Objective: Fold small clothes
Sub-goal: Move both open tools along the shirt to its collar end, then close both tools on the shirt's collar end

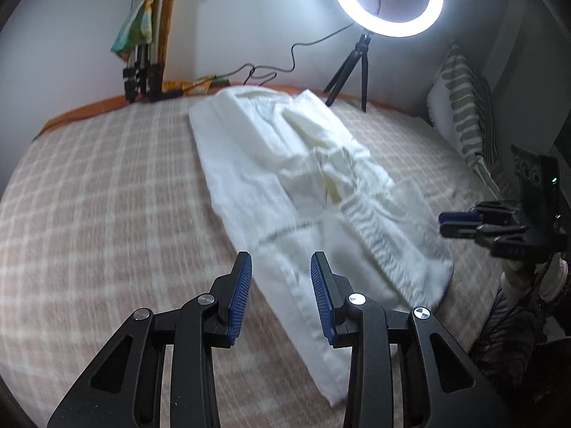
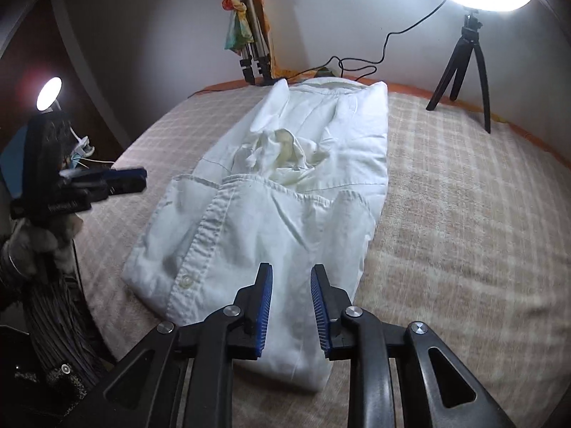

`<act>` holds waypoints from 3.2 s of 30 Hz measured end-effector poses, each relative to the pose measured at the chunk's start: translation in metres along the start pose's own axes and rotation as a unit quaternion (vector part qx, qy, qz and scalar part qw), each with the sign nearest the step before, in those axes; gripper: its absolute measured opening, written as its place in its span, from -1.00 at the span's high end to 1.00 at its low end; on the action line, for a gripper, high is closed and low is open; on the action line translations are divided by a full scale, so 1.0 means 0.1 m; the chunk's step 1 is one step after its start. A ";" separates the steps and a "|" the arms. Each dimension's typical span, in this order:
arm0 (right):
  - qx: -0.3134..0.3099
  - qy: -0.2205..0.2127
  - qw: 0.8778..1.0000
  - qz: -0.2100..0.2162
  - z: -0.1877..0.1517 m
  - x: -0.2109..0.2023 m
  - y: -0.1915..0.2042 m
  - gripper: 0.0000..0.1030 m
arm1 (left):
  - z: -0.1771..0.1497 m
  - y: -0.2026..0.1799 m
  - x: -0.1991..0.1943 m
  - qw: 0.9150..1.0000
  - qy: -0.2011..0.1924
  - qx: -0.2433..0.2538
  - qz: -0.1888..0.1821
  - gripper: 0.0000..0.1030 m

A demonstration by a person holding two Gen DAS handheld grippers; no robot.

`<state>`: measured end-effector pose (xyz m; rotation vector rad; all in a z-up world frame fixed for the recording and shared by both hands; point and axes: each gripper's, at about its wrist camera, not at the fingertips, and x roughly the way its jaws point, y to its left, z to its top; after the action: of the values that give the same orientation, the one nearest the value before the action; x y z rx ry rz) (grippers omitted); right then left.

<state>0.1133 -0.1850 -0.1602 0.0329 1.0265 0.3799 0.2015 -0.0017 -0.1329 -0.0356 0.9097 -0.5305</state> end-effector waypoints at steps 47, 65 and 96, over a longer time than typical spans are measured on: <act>0.201 -0.027 0.975 0.086 2.07 1.82 -1.99 1.00 | 1.33 0.93 1.78 0.995 0.006 -0.052 0.082 -0.11; 0.189 -0.019 0.974 0.122 2.06 1.65 -2.02 0.27 | 1.40 1.15 1.92 0.996 0.018 -0.068 0.049 -0.27; 0.114 -0.079 0.984 0.115 2.26 1.09 -1.63 1.00 | 1.62 1.09 1.41 0.993 -0.048 -0.097 -0.055 0.86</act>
<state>0.4006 -0.2686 -0.1652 0.3840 0.9059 0.4602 0.4410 -0.0016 -0.1638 -0.2859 0.8655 -0.5365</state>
